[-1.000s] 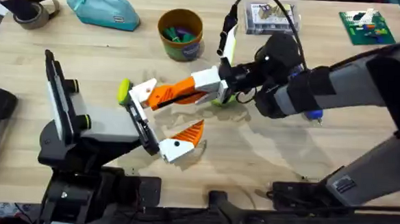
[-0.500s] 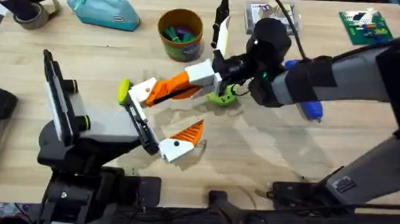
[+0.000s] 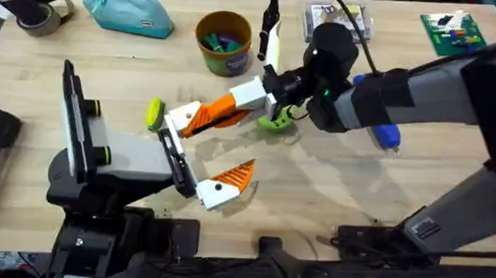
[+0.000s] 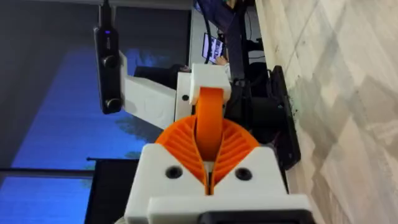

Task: Pick up the gripper from the table and insert it into the empty holder that is missing its gripper. Then pick up a screw, insert it into the mounting hole, and use the screwdriver to tighten it. Finally, clean up the table by picking up the vegetable and placing it into the bucket.

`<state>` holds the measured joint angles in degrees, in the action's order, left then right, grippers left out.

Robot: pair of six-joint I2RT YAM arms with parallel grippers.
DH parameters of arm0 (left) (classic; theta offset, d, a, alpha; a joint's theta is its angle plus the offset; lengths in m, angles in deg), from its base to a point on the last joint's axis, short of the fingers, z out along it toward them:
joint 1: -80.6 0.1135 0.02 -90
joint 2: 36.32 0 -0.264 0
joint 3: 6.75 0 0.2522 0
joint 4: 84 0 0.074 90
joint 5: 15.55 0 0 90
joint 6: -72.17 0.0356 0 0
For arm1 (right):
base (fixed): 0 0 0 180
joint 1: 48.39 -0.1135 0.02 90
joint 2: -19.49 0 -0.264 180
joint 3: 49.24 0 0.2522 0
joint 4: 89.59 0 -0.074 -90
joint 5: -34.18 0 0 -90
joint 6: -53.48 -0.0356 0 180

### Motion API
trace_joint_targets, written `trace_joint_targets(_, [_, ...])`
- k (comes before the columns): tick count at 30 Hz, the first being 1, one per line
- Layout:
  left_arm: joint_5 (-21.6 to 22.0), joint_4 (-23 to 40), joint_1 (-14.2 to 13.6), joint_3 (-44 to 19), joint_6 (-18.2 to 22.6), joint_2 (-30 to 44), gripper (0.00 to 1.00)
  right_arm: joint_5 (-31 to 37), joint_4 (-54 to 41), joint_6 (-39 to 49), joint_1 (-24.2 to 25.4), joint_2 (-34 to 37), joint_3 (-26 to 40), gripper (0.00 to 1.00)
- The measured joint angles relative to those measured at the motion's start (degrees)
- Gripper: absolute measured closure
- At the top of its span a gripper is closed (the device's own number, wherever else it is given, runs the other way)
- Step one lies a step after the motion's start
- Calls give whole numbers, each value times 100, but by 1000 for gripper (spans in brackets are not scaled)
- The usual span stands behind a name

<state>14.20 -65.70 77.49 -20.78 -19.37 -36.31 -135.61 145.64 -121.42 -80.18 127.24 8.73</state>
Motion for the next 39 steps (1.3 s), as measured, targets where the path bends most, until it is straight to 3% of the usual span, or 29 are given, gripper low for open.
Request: trace_joint_targets(39, [-30, 147, 17, -15, -45, 0, 11, 279, -266, 96, 42, 0, 0, 981])
